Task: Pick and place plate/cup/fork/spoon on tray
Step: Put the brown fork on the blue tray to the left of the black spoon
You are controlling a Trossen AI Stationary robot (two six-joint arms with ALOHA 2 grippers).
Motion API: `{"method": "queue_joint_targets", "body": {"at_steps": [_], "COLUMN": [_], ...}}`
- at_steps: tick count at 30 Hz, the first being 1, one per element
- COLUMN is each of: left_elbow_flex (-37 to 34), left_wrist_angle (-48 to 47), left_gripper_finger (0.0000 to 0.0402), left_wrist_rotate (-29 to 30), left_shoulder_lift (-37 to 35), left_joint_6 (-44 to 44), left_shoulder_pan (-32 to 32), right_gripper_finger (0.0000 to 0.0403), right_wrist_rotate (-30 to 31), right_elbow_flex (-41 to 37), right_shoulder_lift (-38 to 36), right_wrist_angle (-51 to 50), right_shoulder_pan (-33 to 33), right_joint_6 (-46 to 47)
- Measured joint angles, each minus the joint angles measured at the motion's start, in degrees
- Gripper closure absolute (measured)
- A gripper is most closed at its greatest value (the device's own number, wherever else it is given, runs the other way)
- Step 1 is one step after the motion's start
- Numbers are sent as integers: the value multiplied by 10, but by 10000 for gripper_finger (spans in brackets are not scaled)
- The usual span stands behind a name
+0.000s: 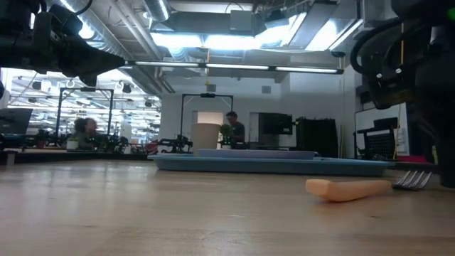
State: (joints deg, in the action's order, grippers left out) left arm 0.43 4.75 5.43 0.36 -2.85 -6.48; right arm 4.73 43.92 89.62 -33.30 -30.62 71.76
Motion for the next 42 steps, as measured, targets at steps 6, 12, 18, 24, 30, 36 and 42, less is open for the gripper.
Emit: {"method": "queue_joint_targets", "body": {"at_steps": [6,12,18,24,30,36,42], "left_elbow_flex": [0,0,0,0,0,0,0], "left_wrist_angle": [0,0,0,0,0,0,0], "left_gripper_finger": [384,375,374,382,391,399,398], "left_wrist_rotate": [0,0,0,0,0,0,0], "left_shoulder_lift": [0,0,0,0,0,0,0], "left_joint_6": [0,0,0,0,0,0,0], "left_shoulder_pan": [0,0,0,0,0,0,0], "right_gripper_finger": [338,338,338,338,338,338,338], "right_wrist_rotate": [49,109,134,206,220,100,51], "right_elbow_flex": [0,0,0,27,60,54,81], "right_shoulder_lift": [0,0,0,0,-1,51,122], "right_wrist_angle": [-25,12,37,43,141,252,279], "right_shoulder_pan": [24,72,95,95,92,90,73], "right_joint_6": [-11,-47,-60,-48,-141,-226,-254]}}
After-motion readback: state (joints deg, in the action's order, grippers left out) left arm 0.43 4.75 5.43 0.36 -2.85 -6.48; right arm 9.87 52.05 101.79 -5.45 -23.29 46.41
